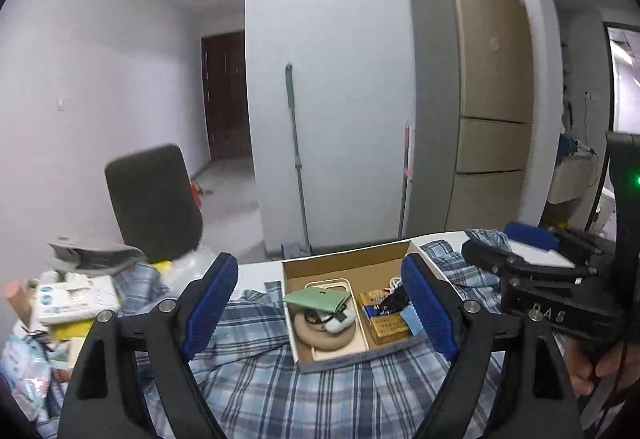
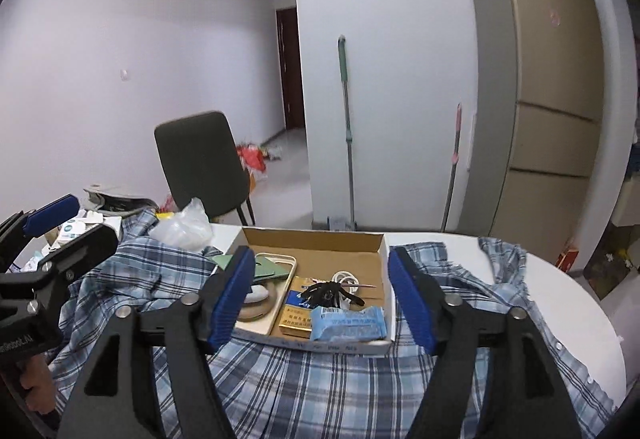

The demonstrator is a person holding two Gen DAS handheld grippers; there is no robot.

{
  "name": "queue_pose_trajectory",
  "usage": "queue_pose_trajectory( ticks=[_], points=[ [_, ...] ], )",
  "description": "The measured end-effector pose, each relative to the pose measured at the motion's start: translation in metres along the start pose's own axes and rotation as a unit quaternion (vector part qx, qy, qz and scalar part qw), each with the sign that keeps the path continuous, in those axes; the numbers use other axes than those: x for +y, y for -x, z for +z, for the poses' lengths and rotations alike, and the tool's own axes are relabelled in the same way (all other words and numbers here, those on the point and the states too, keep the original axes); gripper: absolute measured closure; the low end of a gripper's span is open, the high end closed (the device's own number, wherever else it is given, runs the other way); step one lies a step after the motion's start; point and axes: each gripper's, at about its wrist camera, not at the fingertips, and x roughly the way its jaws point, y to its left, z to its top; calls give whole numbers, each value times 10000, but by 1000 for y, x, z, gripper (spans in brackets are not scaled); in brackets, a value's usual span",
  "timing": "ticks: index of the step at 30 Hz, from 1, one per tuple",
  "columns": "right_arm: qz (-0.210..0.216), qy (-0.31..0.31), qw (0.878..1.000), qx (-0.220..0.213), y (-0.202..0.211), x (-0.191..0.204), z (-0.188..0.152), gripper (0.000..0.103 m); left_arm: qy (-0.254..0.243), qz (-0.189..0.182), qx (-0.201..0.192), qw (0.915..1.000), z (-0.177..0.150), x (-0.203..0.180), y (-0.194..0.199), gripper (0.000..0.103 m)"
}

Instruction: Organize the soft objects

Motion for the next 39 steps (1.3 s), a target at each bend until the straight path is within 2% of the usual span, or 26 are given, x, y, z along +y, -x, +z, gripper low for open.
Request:
queue_pose_trajectory(
  ticks=[5, 7, 10, 11, 12, 13, 16, 19, 25, 31, 39],
  points=[
    [233, 179, 9995, -66, 28, 7, -22, 32, -154, 118, -321, 9993, -21, -1, 46, 17],
    [277, 203, 9993, -167, 38, 7, -35, 28, -165, 235, -435, 9986, -34, 0, 55, 17],
    [132, 318, 9984, -450, 54, 7, -57, 14, -48, 240, -536, 9983, -55, 3, 64, 16],
    [107, 413, 9974, -573, 59, 9, -63, 5, -8, 224, -578, 9981, -61, 4, 66, 15],
    [46, 488, 9963, -699, 63, 11, -68, 0, 10, 234, -625, 9978, -67, 4, 68, 8],
    [-55, 532, 9950, -845, 65, 11, -74, 0, 16, 211, -699, 9973, -72, 4, 69, 0],
    [-5, 444, 9934, -1057, 64, 5, -86, 0, -16, 43, -861, 9963, -81, 1, 69, 0],
    [50, 373, 9936, -1065, 62, 1, -97, 0, -199, 62, -1010, 9947, -93, -9, 70, 0],
    [54, 468, 9929, -1094, 64, 3, -103, 0, -353, 233, -938, 9947, -111, -15, 64, 0],
    [19, 619, 9915, -1144, 67, 10, -105, 0, -159, 177, -932, 9954, -112, -7, 63, 0],
    [34, 528, 9915, -1191, 70, 5, -104, 0, -32, 163, -1030, 9945, -111, -2, 67, 0]
  ],
)
